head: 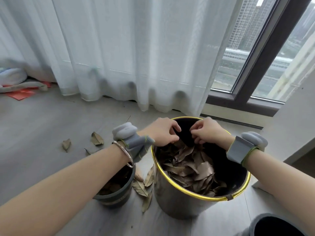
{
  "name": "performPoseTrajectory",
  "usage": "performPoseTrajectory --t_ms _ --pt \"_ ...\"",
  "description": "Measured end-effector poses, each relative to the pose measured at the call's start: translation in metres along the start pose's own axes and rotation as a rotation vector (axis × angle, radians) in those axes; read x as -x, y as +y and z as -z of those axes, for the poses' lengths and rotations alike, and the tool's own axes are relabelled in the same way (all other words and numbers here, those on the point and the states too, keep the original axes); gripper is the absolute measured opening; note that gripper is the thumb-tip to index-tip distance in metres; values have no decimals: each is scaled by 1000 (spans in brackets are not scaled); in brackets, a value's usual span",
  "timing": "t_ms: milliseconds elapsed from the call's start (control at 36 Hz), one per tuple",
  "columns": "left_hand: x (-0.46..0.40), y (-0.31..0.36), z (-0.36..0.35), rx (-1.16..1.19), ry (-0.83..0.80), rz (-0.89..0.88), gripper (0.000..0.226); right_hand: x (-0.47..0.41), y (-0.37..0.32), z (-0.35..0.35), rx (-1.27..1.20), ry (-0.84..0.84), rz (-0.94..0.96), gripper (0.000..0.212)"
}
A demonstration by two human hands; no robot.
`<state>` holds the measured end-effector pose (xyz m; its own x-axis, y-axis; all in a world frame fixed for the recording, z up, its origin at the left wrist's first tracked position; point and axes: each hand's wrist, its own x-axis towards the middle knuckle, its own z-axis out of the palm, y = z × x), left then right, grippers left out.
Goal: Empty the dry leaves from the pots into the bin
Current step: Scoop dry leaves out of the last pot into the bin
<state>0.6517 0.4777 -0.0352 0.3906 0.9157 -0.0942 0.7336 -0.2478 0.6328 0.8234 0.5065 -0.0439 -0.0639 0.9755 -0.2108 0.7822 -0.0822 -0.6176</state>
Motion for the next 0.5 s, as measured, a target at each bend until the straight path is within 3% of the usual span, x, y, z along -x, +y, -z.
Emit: performPoseTrajectory --t_ms 83,222,333,444,500 --pt "10 -9 18 310 19 56 22 1 -21 -10 -178 60 127 11" --pt "29 -42 51 295 97 236 17 12 -64 -36 -242 88 311 11" --pt "51 -86 61 -5 -100 447 18 24 -103 -69 -108 -46 375 14" --pt "74 -117 41 -297 -332 576 29 29 -135 -118 220 -190 423 19" --pt "83 -129 24 -430 -409 603 38 33 -145 -143 386 -339 382 15"
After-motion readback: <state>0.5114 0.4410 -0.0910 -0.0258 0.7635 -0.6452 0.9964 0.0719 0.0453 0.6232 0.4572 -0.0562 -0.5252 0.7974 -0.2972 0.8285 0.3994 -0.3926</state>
